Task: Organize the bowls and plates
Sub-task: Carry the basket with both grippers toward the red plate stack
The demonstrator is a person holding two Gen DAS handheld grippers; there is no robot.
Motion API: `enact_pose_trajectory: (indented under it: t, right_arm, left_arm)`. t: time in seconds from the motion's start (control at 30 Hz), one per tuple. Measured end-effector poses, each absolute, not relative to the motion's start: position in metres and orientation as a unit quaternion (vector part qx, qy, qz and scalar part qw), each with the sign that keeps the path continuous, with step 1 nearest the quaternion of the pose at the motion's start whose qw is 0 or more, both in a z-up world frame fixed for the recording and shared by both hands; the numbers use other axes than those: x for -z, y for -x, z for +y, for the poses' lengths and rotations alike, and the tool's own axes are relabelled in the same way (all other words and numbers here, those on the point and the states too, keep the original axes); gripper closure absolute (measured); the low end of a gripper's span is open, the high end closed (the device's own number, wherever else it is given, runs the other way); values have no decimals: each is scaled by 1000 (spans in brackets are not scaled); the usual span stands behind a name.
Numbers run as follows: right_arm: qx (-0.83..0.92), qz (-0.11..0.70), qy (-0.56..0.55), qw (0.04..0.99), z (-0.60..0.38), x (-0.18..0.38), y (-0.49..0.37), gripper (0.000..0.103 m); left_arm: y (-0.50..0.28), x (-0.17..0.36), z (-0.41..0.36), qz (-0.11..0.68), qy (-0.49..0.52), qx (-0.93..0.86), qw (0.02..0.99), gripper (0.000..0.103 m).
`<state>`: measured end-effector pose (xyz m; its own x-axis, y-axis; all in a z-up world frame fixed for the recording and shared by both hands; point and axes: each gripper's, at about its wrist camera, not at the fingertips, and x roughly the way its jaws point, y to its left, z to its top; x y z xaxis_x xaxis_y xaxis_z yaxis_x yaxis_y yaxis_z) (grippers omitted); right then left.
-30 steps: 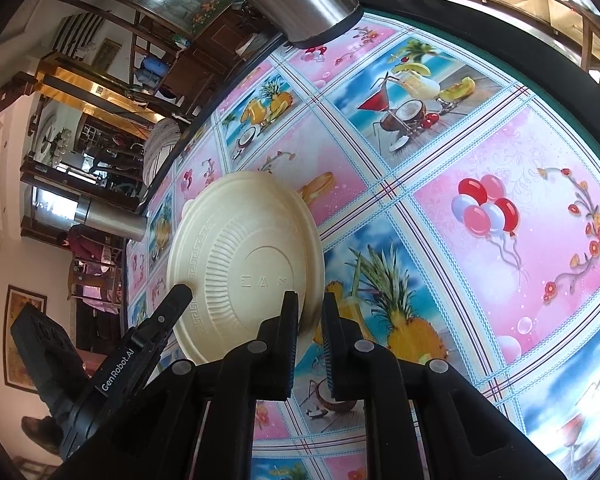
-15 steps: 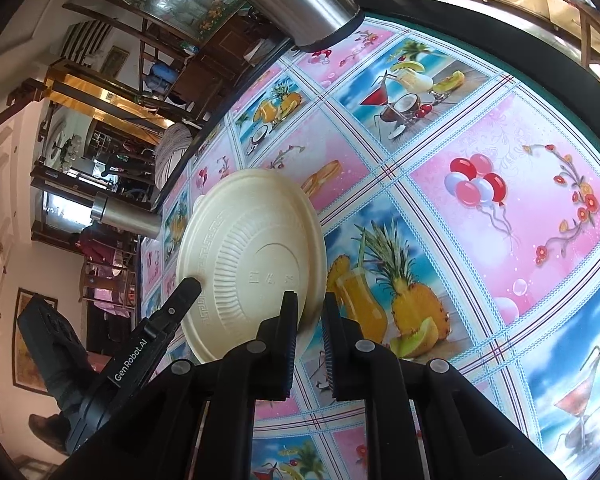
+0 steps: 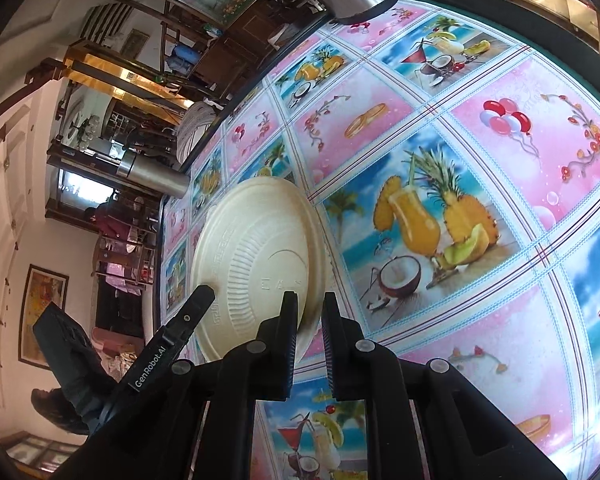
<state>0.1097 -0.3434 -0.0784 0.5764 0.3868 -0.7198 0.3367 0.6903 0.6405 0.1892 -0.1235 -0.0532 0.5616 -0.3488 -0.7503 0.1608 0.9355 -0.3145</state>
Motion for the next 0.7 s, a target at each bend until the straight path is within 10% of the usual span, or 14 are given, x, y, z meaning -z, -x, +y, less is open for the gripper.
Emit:
enact_pose_trajectory:
  t: [0.7]
  right_arm:
    - [-37,451,-366,814,-292,52,-71,91]
  left_arm:
    - [-140,39,-76,426,112,132,888,94]
